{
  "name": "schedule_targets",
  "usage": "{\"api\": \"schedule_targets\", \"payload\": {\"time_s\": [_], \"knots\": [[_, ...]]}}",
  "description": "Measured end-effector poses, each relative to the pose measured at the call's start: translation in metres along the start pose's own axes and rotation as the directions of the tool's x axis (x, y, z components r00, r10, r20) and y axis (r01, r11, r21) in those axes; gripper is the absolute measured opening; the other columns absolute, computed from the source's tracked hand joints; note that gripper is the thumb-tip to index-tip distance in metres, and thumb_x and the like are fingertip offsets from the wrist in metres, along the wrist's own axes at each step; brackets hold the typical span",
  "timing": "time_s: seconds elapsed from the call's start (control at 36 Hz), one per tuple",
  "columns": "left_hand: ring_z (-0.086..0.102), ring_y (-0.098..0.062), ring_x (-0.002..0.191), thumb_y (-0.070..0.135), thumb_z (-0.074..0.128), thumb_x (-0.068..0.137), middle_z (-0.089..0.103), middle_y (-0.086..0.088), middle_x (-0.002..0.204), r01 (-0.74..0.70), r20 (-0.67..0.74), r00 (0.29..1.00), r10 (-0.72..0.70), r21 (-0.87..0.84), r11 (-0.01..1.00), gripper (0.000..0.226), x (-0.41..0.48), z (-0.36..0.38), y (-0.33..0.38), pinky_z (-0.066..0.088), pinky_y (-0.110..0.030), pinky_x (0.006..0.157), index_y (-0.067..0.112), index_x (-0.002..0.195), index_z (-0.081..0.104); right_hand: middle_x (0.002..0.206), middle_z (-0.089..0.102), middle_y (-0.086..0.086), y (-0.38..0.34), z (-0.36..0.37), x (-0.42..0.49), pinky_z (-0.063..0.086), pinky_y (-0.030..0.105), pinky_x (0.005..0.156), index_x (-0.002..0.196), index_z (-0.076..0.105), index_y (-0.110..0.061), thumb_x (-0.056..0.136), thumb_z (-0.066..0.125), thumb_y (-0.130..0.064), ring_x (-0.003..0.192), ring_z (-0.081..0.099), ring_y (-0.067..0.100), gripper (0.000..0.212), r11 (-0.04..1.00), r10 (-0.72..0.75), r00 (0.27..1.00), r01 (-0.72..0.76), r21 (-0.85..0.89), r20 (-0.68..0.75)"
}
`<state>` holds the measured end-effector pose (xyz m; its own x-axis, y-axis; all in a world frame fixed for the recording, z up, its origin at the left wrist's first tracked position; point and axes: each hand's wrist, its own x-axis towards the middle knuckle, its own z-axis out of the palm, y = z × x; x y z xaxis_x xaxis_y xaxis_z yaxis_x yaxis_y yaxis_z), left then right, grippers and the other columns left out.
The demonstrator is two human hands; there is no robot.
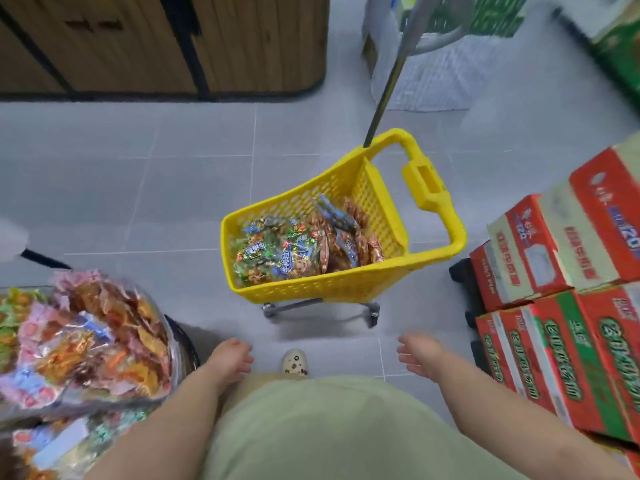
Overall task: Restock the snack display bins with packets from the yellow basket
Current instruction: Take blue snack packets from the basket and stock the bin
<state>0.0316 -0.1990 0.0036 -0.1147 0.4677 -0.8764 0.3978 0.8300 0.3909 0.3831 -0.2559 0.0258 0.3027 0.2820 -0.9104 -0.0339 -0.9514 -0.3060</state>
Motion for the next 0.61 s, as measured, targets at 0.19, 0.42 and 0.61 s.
{"api": "schedule_targets", "payload": {"time_s": [0.19, 0.42, 0.61], "knots": [[0.054, -0.022, 0.065, 0.017, 0.05, 0.097, 0.057, -0.01, 0.081, -0.037, -0.012, 0.999, 0.037, 0.017, 0.999, 0.01, 0.037, -0.036, 0.087, 0.039, -0.027, 0.061, 0.012, 0.088, 0.051, 0.084, 0.055, 0.014, -0.093, 0.027, -0.004, 0.048, 0.033, 0.071, 0.12, 0.05, 0.008, 0.097, 0.04, -0.01, 0.071, 0.044, 0.016, 0.031, 0.989, -0.15, 0.989, 0.15, 0.005, -0.006], [0.052, -0.018, 0.06, 0.018, 0.05, 0.096, 0.057, -0.008, 0.078, 0.023, -0.008, 1.0, -0.023, 0.038, 0.999, 0.011, 0.066, -0.04, 0.108, 0.038, -0.025, 0.056, 0.013, 0.087, 0.051, 0.076, 0.053, 0.012, -0.169, 0.053, 0.032, 0.031, 0.029, 0.06, 0.08, 0.059, -0.002, 0.091, 0.044, -0.014, 0.068, 0.055, 0.029, 0.022, 0.938, -0.316, 0.948, 0.307, -0.159, -0.031], [0.037, -0.013, 0.038, 0.012, 0.046, 0.097, 0.046, -0.004, 0.053, 0.221, -0.045, 0.974, -0.223, -0.047, 0.974, 0.024, 0.071, -0.037, 0.094, 0.026, -0.012, 0.036, 0.014, 0.073, 0.045, 0.072, 0.06, 0.011, -0.213, 0.064, 0.072, 0.045, 0.033, 0.075, 0.078, 0.059, -0.004, 0.088, 0.053, -0.019, 0.079, 0.055, 0.031, 0.019, 0.833, -0.352, 0.936, 0.311, -0.458, -0.006]]}}
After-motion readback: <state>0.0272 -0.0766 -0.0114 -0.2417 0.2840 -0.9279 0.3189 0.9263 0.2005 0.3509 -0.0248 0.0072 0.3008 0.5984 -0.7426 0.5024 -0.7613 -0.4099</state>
